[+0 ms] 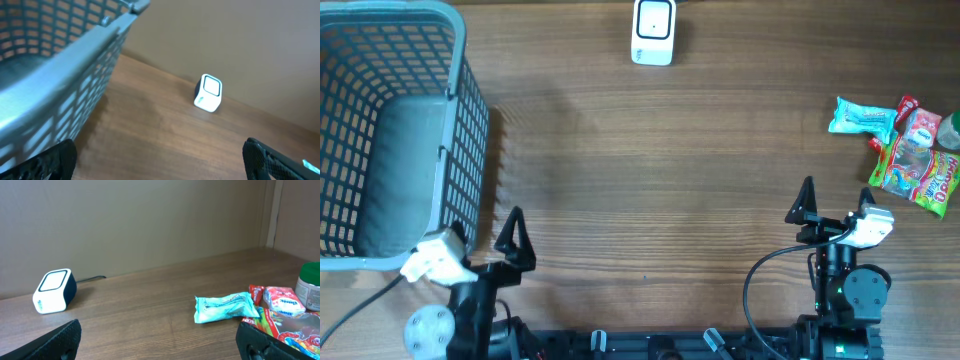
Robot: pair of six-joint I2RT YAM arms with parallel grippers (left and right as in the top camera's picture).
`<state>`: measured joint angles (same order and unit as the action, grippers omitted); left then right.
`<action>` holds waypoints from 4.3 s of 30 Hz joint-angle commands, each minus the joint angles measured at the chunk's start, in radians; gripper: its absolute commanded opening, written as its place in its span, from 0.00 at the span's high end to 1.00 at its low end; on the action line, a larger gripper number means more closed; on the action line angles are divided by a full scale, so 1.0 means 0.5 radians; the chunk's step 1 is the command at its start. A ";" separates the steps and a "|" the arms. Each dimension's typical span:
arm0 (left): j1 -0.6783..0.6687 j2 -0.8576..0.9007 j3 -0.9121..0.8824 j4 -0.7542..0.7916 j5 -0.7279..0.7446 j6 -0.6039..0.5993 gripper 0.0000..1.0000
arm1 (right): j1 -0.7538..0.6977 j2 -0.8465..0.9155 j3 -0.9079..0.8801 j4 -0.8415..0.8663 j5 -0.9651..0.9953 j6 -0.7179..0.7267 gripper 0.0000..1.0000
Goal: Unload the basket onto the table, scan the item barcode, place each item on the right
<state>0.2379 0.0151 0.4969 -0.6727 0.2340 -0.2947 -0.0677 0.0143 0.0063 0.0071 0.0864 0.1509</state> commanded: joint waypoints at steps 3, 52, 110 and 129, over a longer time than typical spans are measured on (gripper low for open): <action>-0.195 -0.005 -0.360 0.408 -0.084 -0.011 0.00 | 0.008 -0.021 -0.002 0.011 -0.023 -0.040 0.00; -0.403 -0.024 -0.983 1.190 -0.418 0.127 0.00 | 0.008 -0.021 -0.002 0.011 -0.023 -0.039 0.00; -0.403 -0.019 -0.983 1.196 -0.426 0.216 0.00 | 0.008 0.013 -0.002 -0.002 -0.175 -0.666 0.00; -0.403 -0.018 -0.983 1.196 -0.426 0.216 0.00 | 0.008 0.013 -0.002 -0.002 -0.174 -0.665 0.00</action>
<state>0.0326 0.0147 0.0158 -0.0784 0.0090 -0.2031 -0.0677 0.0158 0.0063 0.0063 0.0189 -0.1631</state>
